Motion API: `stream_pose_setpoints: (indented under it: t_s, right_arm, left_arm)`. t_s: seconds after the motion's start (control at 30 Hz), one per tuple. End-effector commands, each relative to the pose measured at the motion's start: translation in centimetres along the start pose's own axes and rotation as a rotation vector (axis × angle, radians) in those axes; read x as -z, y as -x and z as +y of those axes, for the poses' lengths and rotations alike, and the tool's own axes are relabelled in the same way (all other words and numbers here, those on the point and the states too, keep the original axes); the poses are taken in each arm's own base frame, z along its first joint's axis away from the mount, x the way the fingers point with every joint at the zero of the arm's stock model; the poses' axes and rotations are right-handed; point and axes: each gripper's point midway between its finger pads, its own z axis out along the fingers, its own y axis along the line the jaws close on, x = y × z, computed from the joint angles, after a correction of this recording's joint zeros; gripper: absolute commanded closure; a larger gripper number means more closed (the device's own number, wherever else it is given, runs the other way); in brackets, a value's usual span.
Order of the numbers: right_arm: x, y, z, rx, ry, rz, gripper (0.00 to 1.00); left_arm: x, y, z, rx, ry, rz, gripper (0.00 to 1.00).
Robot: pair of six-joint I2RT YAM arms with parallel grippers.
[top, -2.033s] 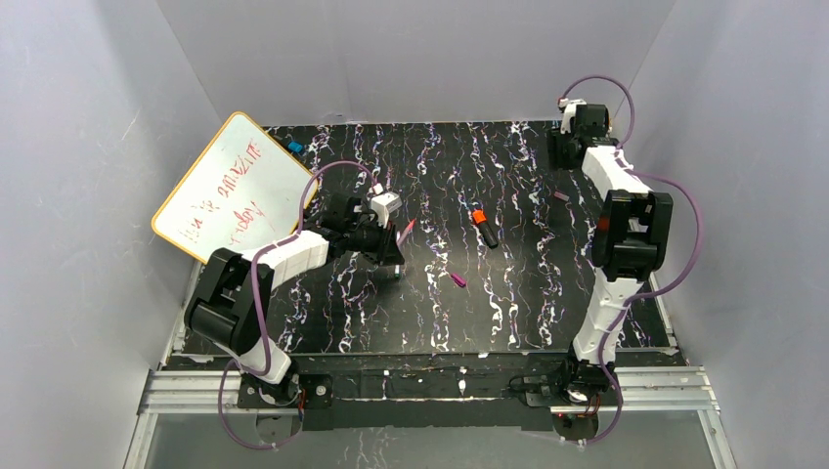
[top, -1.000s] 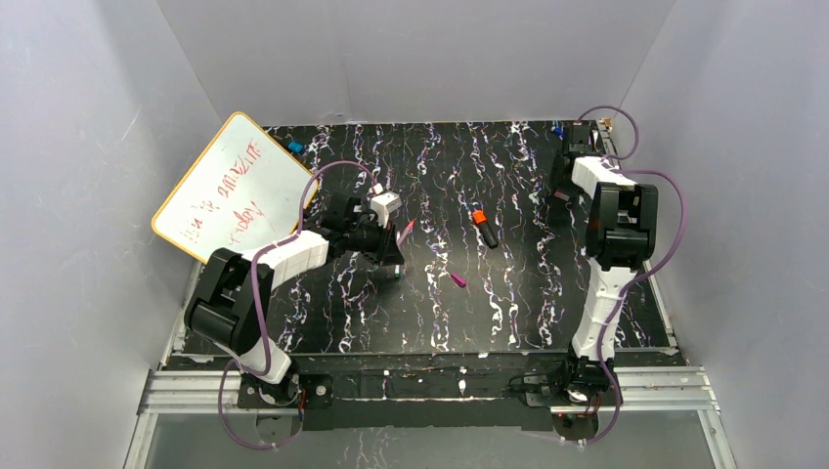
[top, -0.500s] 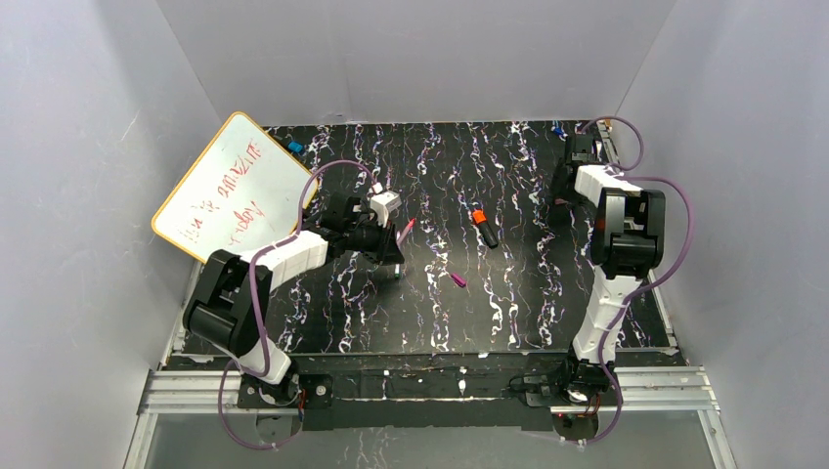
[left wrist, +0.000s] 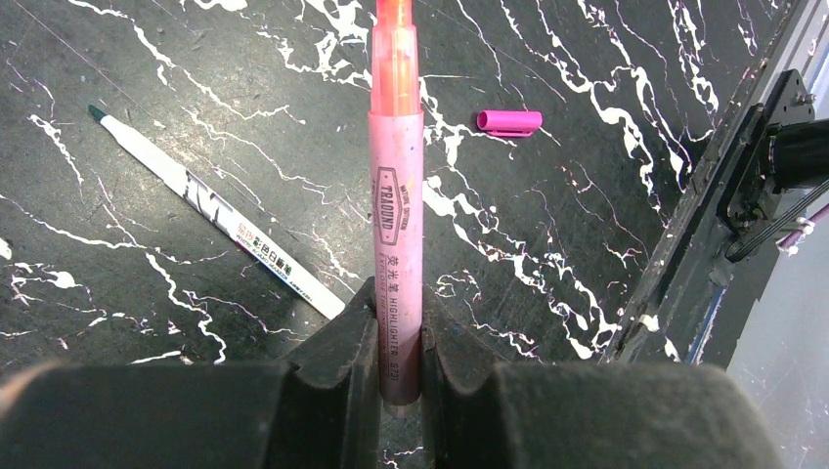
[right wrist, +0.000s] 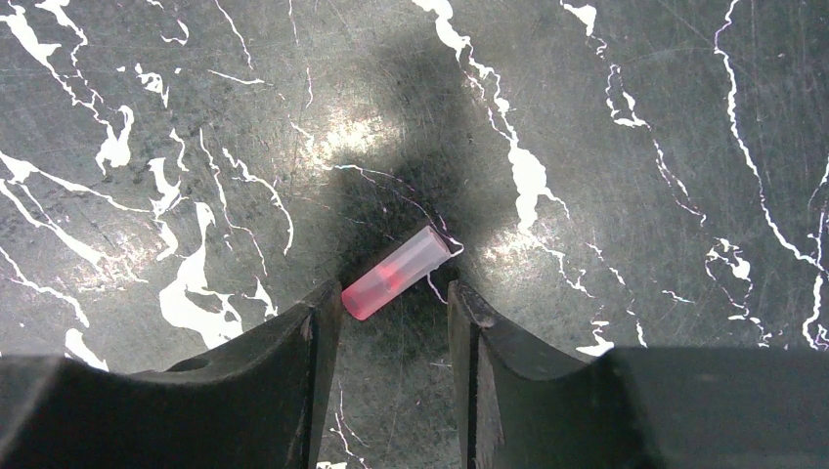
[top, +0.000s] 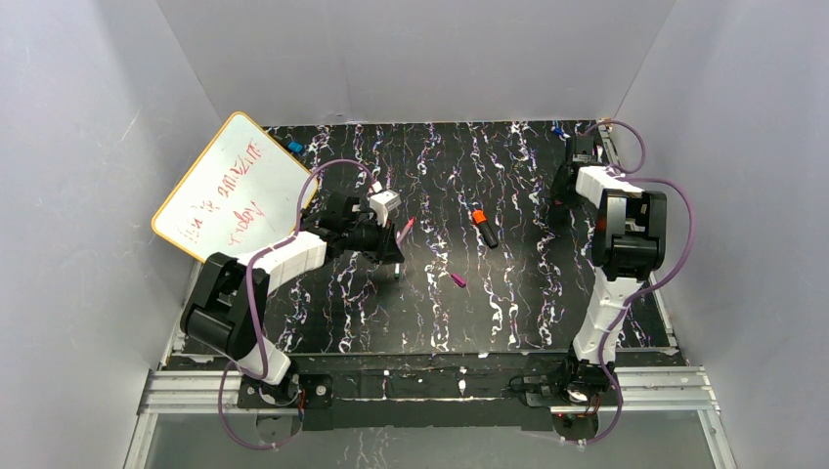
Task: Insert the pens into the pen caps
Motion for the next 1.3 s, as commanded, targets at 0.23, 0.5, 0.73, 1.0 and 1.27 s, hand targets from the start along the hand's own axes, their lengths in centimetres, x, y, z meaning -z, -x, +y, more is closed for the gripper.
stream_pose_setpoints:
  t_s: [0.23,0.5,0.73,1.0,1.27]
  right_arm:
    - [-0.1,-0.6,0.4,-0.008,0.017,0.051,0.43]
    - [-0.4,0.8,1.0,-0.104,0.003,0.041,0.4]
    - [-0.4,0.9,0.3,-0.155,-0.063,0.065,0.43]
    - [-1.1,-0.2,-0.4,-0.146,-0.107,0.107,0.54]
    - [-1.7,-1.6,-0.7,-0.145,-0.123,0.148,0.61]
  left_arm:
    - [0.9,0.5,-1.0,-0.033,-0.009,-0.015,1.0]
    - [0.8,0.3,-0.8,-0.034,-0.005,-0.006,1.0]
    - [0.7,0.4,-0.7,-0.037,-0.003,-0.007,1.0]
    - [0.8,0.4,-0.7,-0.04,-0.004,-0.008,1.0]
    - [0.8,0.5,-0.7,-0.045,-0.003,-0.01,1.0]
